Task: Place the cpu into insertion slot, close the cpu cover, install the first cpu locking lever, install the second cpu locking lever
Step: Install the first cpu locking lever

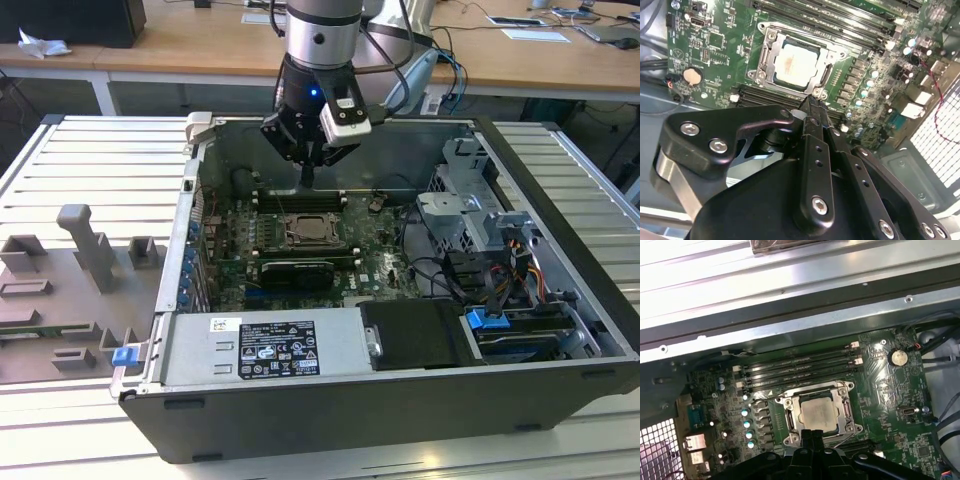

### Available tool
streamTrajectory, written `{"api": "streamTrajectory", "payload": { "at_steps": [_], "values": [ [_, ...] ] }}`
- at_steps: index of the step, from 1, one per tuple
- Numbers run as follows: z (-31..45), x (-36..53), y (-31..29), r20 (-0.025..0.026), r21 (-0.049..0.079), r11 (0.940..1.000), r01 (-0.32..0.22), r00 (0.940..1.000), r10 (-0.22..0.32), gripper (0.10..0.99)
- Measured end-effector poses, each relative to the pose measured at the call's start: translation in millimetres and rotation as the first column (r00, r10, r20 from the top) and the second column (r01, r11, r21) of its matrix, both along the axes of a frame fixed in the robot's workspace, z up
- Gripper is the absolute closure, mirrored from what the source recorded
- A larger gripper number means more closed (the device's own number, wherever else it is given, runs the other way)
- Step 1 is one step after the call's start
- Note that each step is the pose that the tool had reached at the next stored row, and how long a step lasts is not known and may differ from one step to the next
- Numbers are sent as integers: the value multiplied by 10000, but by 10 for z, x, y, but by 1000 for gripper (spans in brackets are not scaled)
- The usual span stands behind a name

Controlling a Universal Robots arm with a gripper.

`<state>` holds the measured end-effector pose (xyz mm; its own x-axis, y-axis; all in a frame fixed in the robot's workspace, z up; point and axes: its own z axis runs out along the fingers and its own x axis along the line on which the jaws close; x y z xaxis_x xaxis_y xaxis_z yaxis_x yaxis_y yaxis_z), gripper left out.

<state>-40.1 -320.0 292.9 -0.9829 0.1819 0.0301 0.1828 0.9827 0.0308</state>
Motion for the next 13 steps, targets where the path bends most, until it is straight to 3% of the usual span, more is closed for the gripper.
{"api": "streamTrajectory", "payload": {
  "at_steps": [6, 13],
  "values": [
    [0, 0, 0, 0, 0, 9976, -699, 9976, 699, 980],
    [0, 0, 0, 0, 0, 9889, -1483, 9889, 1483, 980]
  ]
}}
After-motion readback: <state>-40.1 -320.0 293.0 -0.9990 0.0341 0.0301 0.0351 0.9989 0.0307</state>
